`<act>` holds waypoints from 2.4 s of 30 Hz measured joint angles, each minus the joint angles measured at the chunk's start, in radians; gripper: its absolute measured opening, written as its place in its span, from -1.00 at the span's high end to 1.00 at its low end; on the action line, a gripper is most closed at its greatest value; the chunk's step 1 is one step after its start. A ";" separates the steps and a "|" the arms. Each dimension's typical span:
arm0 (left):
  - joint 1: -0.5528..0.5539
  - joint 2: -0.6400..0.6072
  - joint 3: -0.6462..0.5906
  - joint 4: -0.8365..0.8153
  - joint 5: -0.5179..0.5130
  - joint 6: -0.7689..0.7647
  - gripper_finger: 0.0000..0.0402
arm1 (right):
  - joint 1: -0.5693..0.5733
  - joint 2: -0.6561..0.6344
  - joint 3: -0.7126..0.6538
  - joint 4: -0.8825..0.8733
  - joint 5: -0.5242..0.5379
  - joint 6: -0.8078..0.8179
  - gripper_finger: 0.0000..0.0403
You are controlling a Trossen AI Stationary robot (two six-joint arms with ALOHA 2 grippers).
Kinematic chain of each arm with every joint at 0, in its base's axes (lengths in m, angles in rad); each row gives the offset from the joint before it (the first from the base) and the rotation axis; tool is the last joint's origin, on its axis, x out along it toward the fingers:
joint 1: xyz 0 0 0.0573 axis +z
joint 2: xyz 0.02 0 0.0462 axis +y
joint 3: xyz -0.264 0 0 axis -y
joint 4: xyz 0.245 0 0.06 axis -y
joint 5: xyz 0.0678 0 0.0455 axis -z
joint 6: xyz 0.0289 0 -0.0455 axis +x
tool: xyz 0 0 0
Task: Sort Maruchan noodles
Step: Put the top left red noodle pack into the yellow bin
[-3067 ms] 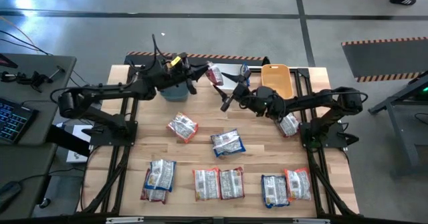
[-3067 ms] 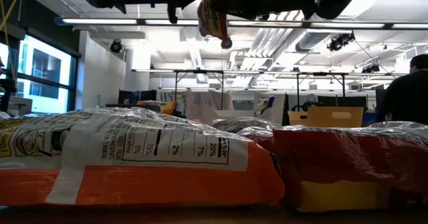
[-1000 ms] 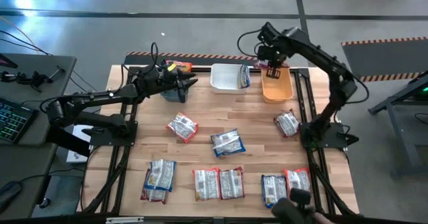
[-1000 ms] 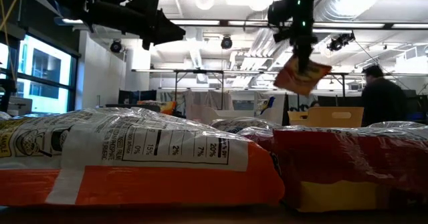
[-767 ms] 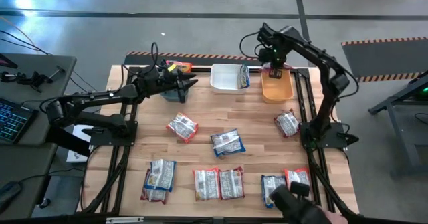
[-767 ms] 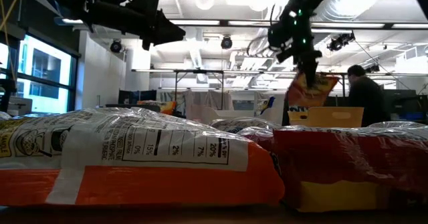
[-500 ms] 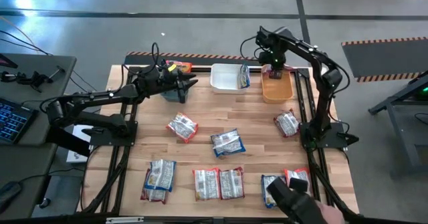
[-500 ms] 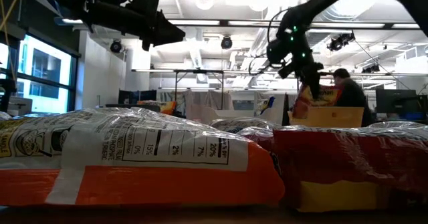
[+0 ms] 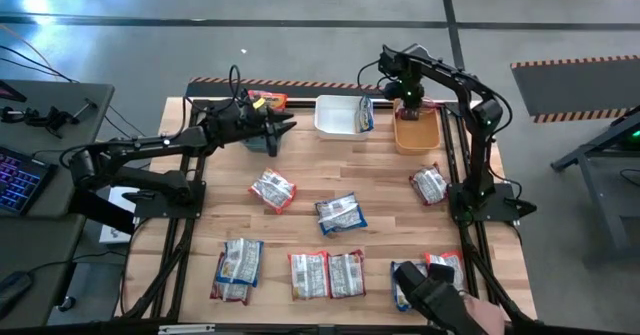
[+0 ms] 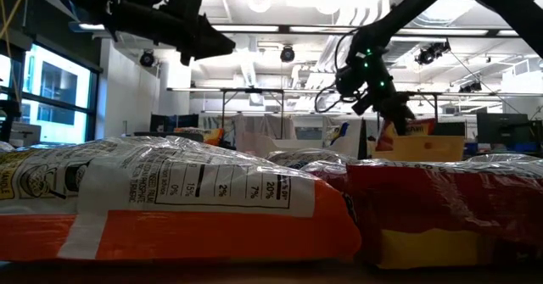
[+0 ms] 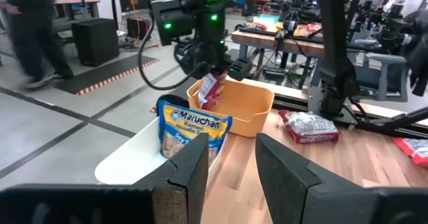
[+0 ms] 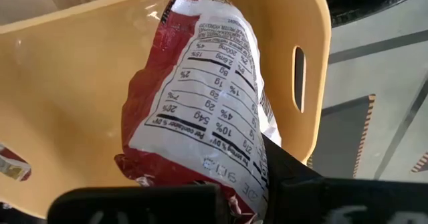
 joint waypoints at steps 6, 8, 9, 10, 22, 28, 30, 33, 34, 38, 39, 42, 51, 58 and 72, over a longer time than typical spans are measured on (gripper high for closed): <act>-0.022 0.000 0.000 -0.003 0.000 0.018 0.43 | 0.001 0.012 0.000 0.006 0.011 0.018 0.84; -0.027 0.000 0.000 -0.006 0.000 0.018 0.43 | 0.007 0.012 0.000 0.012 0.021 0.019 0.73; -0.029 0.000 0.000 -0.007 0.000 0.018 0.43 | 0.008 0.012 0.000 0.016 0.035 0.019 0.67; -0.030 0.000 0.000 -0.007 0.000 0.018 0.43 | 0.010 0.012 0.000 0.020 0.053 0.019 0.61; -0.035 0.000 0.000 -0.019 0.000 0.025 0.43 | 0.022 0.012 0.000 0.044 0.157 0.021 0.21; -0.034 0.000 0.000 -0.031 0.000 0.025 0.43 | 0.022 -0.040 0.000 0.090 0.154 0.020 0.21; -0.034 0.000 0.000 -0.032 0.000 0.025 0.43 | 0.022 -0.064 0.000 0.119 0.120 0.019 0.21; -0.034 0.000 0.000 -0.032 -0.001 0.025 0.43 | 0.020 -0.074 0.001 0.129 0.060 0.022 0.21; -0.034 0.000 0.000 -0.032 -0.001 0.025 0.43 | 0.019 -0.073 0.000 0.130 0.048 0.025 0.21; -0.034 0.000 0.000 -0.032 -0.001 0.021 0.43 | 0.022 -0.069 0.000 0.146 0.069 0.038 0.21; -0.034 0.000 0.000 -0.032 -0.001 0.020 0.43 | 0.023 -0.069 0.001 0.141 0.093 0.044 0.21; -0.034 0.000 0.000 -0.032 -0.001 0.019 0.43 | 0.024 -0.074 0.046 0.098 0.112 0.089 0.28; -0.034 0.000 0.000 -0.035 -0.001 0.035 0.43 | 0.017 -0.162 0.066 0.026 -0.189 0.258 0.90; -0.034 0.000 0.000 -0.037 -0.001 0.037 0.43 | 0.015 -0.167 -0.179 0.112 -0.170 0.303 0.95; -0.034 0.000 0.000 -0.073 -0.001 0.037 0.43 | -0.005 -0.177 -0.331 0.435 -0.139 0.381 1.00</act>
